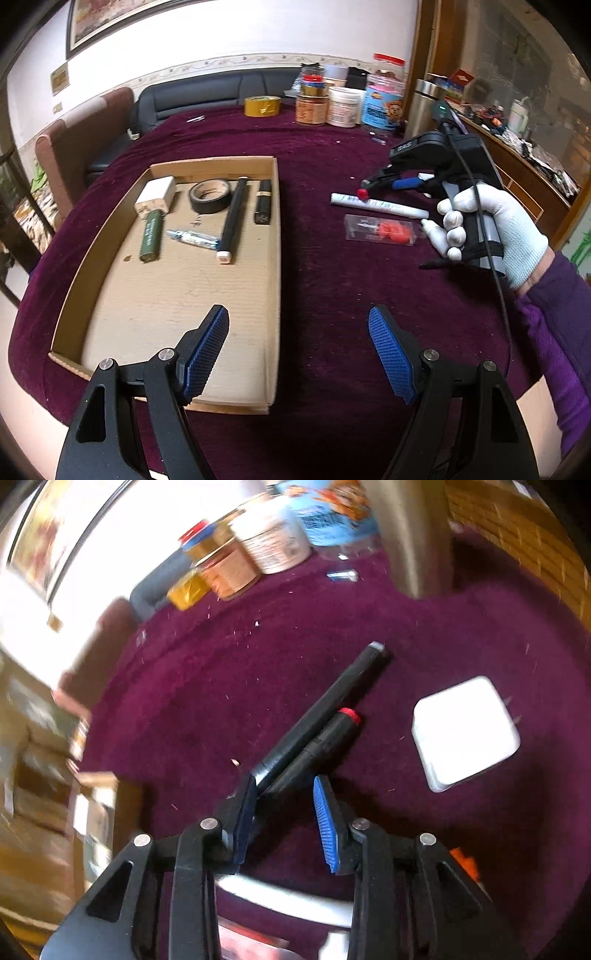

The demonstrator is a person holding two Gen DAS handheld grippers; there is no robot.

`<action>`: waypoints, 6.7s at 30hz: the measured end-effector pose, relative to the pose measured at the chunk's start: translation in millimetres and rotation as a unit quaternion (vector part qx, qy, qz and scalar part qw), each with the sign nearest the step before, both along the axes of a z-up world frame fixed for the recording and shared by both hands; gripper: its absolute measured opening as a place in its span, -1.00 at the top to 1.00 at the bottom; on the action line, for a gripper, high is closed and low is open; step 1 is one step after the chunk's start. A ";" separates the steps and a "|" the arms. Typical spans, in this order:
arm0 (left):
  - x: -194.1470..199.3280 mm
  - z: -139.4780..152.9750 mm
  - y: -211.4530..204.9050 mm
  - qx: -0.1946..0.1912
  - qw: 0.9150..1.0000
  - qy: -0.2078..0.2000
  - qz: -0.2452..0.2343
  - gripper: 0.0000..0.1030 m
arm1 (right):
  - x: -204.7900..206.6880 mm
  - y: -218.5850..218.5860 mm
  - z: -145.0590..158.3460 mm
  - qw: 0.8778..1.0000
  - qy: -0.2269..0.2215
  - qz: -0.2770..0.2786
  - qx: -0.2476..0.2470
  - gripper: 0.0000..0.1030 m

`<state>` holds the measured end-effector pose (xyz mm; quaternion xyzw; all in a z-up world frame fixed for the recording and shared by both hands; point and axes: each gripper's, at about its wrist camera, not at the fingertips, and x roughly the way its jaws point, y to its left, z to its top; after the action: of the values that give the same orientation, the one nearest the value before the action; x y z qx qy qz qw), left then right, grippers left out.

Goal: Organize rigid objects
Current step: 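Move the right gripper over the loose pile toward the white glue bottle, then grasp the clear red-printed blister pack with the left gripper while the right gripper grasps the white glue bottle, then carry the blister pack and glue bottle into the tray and open both grippers, then withdraw both grippers from the tray back toward the loose pile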

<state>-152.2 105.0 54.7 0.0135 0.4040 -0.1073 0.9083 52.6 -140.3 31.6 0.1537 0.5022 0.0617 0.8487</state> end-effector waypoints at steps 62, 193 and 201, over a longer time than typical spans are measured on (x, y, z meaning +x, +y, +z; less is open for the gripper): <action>85.4 -34.8 -164.3 0.138 0.912 0.094 -0.374 0.46 | -98.3 -116.6 -2.1 0.993 -0.067 0.004 0.094 0.30; -13.6 27.4 1.0 -0.058 0.998 -0.011 -0.023 -0.19 | -49.1 -57.0 17.9 0.998 -0.048 0.034 0.023 -0.37; -13.4 20.6 -1.0 -0.064 0.998 0.004 -0.026 -0.19 | -41.5 4.8 19.1 0.991 -0.042 0.123 0.042 -0.38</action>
<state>-165.6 103.9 75.4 -0.0343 0.3995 -0.1567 0.9026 11.0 -135.5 50.7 0.1231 0.4782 0.1931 0.8479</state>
